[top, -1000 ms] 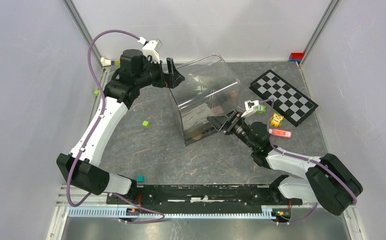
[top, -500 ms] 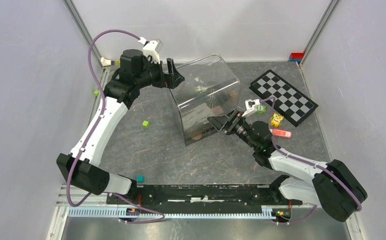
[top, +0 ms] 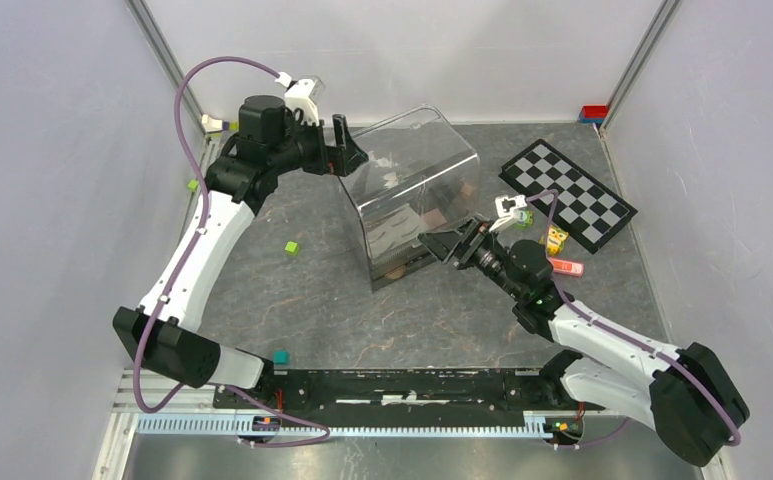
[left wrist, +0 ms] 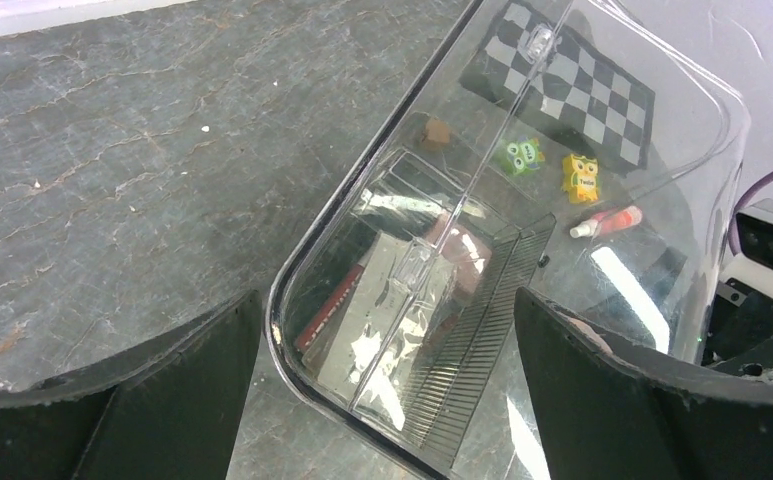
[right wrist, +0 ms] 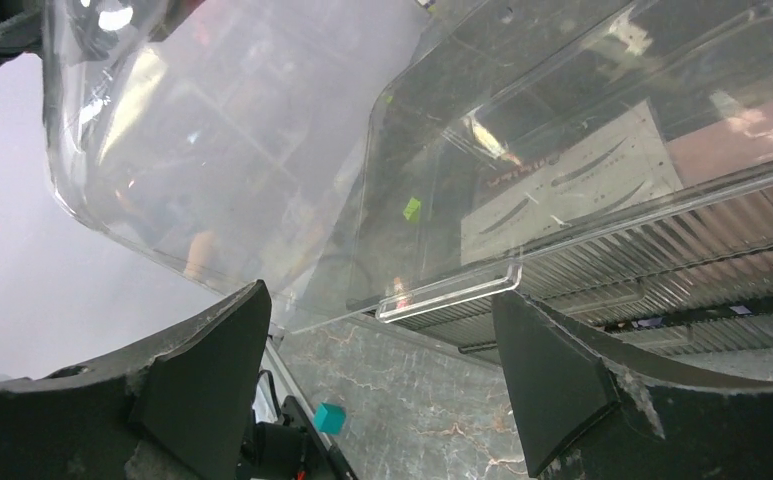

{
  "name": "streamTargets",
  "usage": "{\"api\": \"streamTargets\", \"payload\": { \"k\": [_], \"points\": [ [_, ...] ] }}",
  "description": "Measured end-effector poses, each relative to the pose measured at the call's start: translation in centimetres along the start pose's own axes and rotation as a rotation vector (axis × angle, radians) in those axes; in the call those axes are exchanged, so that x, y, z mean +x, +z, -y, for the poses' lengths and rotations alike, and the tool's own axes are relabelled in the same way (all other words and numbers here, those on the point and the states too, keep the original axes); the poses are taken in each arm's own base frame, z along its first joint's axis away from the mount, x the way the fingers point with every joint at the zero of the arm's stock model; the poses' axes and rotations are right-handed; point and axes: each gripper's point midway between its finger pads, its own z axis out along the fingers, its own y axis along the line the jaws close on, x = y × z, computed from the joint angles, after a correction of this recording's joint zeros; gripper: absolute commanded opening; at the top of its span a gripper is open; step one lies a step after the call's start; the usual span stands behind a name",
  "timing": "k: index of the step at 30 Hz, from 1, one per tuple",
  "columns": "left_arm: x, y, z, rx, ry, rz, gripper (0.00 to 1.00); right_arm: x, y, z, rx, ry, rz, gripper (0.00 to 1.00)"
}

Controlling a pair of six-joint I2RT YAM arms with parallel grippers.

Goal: Organize the makeup
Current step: Open the storage box at the center of the board.

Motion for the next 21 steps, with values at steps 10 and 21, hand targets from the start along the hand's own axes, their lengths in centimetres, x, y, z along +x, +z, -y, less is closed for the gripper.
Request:
{"api": "streamTargets", "payload": {
  "k": [10,21],
  "points": [
    [-0.5,-0.8,-0.1,-0.022,-0.007,-0.007,1.0,-2.0,-0.6,-1.8,-0.007,-0.044,0.038,0.88],
    [-2.8,-2.6,-0.5,-0.088,-0.007,0.034,1.0,-5.7,-0.4,-5.1,-0.046,-0.081,0.125,0.89]
  ]
}}
